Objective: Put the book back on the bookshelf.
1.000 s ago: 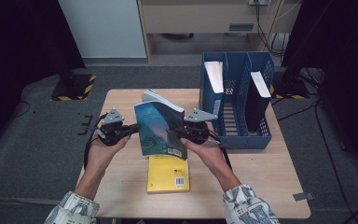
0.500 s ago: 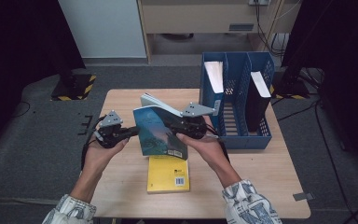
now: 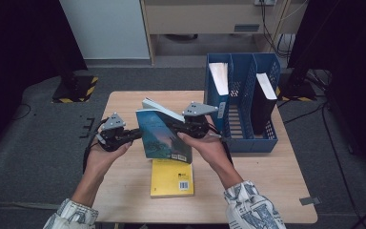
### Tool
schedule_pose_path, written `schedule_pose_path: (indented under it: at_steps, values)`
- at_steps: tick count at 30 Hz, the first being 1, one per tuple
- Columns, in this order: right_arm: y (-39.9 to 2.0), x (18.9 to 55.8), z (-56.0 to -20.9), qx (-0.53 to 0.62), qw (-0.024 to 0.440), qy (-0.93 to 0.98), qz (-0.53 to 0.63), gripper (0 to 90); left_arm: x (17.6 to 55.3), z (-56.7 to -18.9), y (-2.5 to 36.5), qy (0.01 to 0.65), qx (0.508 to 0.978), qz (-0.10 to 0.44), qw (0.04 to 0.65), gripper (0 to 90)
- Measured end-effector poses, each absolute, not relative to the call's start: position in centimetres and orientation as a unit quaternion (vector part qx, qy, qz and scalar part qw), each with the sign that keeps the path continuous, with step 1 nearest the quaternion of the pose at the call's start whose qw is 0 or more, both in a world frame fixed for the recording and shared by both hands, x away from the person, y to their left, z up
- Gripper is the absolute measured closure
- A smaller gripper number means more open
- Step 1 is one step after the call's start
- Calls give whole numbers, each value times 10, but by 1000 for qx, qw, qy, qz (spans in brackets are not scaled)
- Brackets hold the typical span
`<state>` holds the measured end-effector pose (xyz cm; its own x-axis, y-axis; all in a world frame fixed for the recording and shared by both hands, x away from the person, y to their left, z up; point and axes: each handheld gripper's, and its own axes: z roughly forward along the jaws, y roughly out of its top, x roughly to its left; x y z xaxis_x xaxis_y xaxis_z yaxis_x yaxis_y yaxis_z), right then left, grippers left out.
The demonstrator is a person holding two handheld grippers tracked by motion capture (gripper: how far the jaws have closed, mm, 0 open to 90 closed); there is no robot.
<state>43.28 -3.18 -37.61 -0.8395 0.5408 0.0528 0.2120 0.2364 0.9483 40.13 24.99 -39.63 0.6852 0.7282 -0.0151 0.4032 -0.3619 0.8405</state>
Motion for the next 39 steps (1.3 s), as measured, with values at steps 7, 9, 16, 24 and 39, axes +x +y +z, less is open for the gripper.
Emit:
schedule_pose_path:
  at_steps: [7,9,16,24,39]
  values:
    - [-33,434,-376,246,147,772,567,729,395,-433,248,382,797,191,428,428]
    - [-32,433,-376,247,149,771,567,729,393,-449,249,392,795,192,420,371]
    - [-33,432,-377,263,149,763,571,734,391,-486,261,426,794,201,384,166]
    - [-33,429,-374,280,134,750,585,738,396,-510,280,460,790,182,363,63]
    - [-52,408,-363,287,125,745,589,738,404,-527,287,483,799,176,312,63]
